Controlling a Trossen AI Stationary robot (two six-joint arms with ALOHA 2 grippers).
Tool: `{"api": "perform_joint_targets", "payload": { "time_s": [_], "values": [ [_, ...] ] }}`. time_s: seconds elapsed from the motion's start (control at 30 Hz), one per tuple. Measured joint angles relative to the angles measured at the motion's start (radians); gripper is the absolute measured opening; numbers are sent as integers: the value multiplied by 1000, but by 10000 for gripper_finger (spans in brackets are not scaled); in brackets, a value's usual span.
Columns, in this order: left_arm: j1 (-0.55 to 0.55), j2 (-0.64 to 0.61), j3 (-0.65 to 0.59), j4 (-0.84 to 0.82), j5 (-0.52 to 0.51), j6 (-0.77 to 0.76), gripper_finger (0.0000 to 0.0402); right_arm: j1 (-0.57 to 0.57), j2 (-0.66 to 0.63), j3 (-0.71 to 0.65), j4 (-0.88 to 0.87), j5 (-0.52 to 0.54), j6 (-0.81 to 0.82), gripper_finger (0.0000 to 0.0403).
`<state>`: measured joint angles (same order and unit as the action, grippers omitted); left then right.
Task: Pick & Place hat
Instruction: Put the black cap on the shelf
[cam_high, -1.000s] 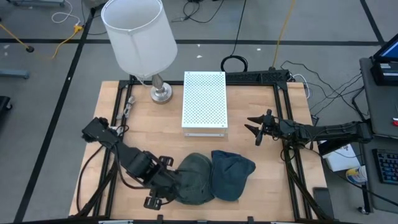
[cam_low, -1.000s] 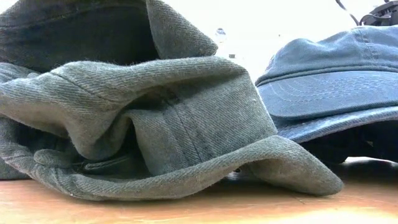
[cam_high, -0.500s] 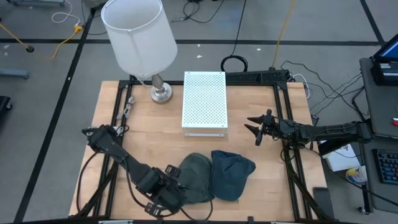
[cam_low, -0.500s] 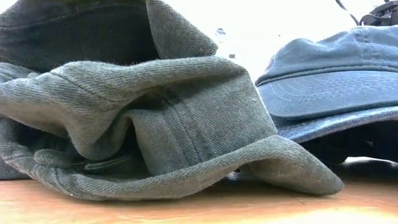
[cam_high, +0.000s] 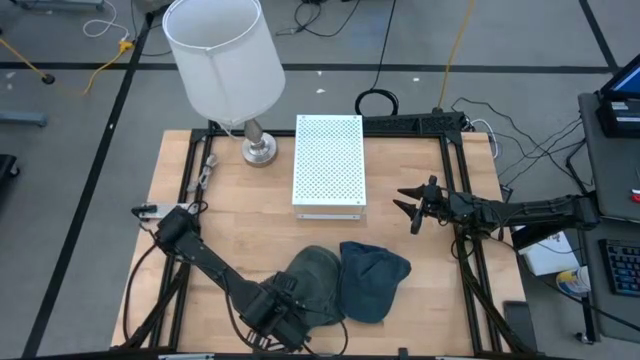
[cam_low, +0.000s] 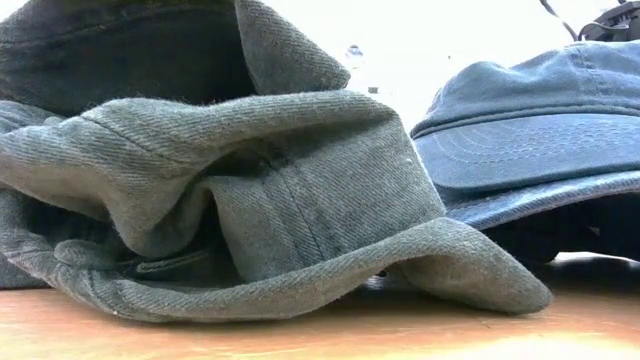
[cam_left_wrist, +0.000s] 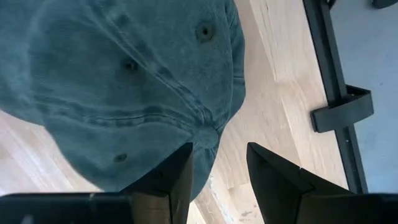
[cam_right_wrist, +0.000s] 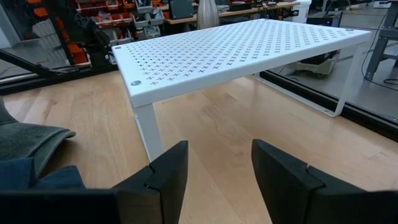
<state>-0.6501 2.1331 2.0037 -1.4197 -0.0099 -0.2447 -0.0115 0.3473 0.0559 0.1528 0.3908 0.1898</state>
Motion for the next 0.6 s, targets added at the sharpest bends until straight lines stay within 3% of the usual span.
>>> {"api": "perform_joint_targets", "payload": {
  "time_s": [0.6],
  "values": [
    [-8,84,-6,17,-69,-4,152,0,0,0,0,0,0,169]
  ]
}}
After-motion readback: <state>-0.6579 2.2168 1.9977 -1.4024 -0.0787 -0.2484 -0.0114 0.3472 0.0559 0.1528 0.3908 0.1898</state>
